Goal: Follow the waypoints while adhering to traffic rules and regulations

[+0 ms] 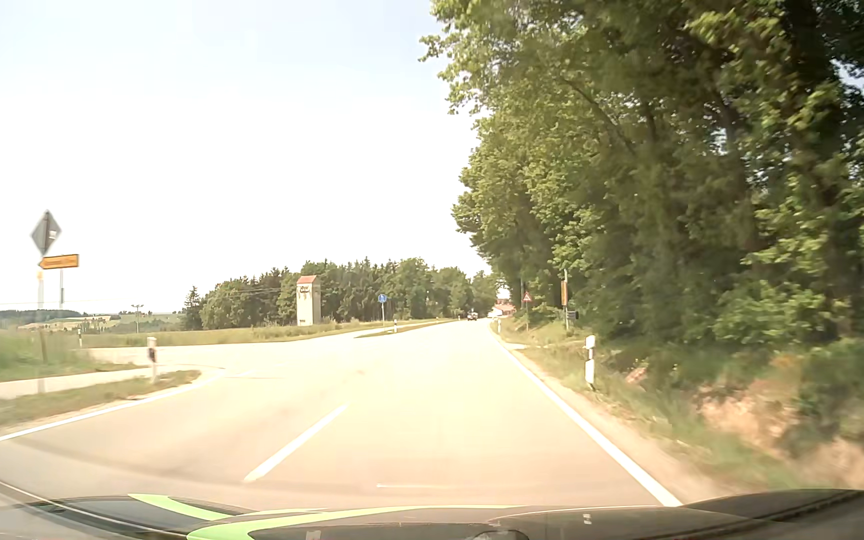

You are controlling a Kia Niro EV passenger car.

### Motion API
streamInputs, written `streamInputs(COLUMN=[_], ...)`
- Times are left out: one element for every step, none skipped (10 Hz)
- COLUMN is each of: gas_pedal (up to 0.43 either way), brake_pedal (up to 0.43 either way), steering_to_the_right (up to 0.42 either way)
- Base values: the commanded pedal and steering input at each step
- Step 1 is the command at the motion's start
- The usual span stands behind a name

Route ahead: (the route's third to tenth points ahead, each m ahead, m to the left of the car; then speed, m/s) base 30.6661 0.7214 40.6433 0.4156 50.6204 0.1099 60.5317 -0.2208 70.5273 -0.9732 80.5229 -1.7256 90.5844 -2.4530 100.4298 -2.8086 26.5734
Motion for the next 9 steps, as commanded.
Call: streamInputs(gas_pedal=[0.0, 0.0, 0.0, 0.0, 0.0, 0.0, 0.0, 0.0, 0.0], brake_pedal=[0.067, 0.067, 0.073, 0.104, 0.128, 0.146, 0.146, 0.146, 0.104], steering_to_the_right=[0.006, 0.006, 0.006, 0.006, 0.005, 0.006, 0.006, 0.005, 0.005])
